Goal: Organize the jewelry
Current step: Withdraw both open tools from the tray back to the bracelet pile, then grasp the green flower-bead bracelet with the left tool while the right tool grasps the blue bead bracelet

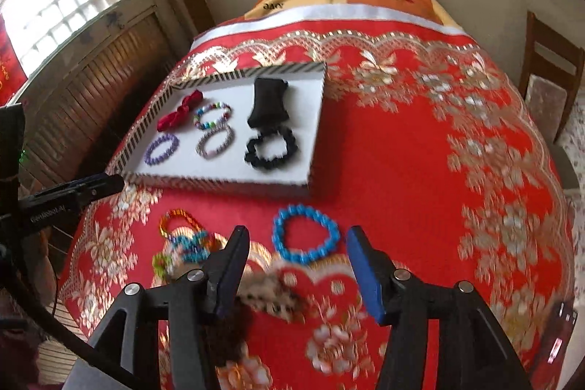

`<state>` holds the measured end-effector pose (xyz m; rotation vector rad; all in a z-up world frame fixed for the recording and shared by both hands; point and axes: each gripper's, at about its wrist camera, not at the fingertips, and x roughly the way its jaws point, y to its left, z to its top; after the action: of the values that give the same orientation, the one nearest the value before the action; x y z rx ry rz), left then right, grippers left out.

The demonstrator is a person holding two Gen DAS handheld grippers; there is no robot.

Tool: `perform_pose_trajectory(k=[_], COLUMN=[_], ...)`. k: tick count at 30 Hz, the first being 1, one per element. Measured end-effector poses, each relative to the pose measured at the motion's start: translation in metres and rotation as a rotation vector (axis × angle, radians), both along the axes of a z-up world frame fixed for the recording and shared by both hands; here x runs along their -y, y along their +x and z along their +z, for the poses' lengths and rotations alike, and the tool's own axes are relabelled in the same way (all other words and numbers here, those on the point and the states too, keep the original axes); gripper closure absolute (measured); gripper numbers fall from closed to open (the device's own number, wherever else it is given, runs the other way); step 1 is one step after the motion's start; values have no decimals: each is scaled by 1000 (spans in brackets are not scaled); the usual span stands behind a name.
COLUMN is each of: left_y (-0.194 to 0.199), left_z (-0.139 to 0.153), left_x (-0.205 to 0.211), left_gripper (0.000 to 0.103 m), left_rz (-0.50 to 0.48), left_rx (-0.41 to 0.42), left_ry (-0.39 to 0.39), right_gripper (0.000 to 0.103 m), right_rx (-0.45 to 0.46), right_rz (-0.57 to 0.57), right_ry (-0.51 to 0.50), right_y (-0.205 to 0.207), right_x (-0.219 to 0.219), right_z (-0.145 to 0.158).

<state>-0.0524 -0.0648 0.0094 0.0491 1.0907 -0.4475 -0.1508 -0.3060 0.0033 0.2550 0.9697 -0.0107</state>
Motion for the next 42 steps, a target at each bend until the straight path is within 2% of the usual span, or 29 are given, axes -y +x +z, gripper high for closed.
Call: perform_pose_trajectory(k=[8, 16, 22, 30, 32, 33, 34, 35, 37, 42], left_y=[-18, -31, -24, -16, -16, -16, -14, -13, -13, -7], left_z=[-25, -57, -72, -75, -75, -75, -76, -76, -74, -59], left_x=[-4, 2, 9, 21, 23, 23, 24, 24, 28, 26], left_gripper=[60, 60, 60, 61, 71, 83, 90, 91, 97, 98], left_rz=[-78, -165, -158, -171, -172, -181, -182, -181, -186, -178], left_rx=[-82, -154, -175, -148, -134, -139, -151, -152, -136, -135], left_ry=[13, 62, 86, 121, 127, 98, 74, 70, 87, 39], right_gripper=[50, 50, 50, 50, 58, 63, 68, 70, 92, 95], right_rx=[-27, -64, -77, -95, -101, -105, -86, -82, -66, -44], right_rz=[-10, -9, 10, 60, 66, 72, 83, 99, 127, 135], right_ry=[11, 7, -8, -52, -78, -84, -113, -136, -188, -162], right_y=[-20, -9, 11, 41, 48, 50, 50, 51, 52, 51], right_x=[-2, 5, 10, 16, 16, 15, 13, 11, 5, 8], right_z=[-20, -37, -48, -67, -73, -75, -75, -76, -77, -70])
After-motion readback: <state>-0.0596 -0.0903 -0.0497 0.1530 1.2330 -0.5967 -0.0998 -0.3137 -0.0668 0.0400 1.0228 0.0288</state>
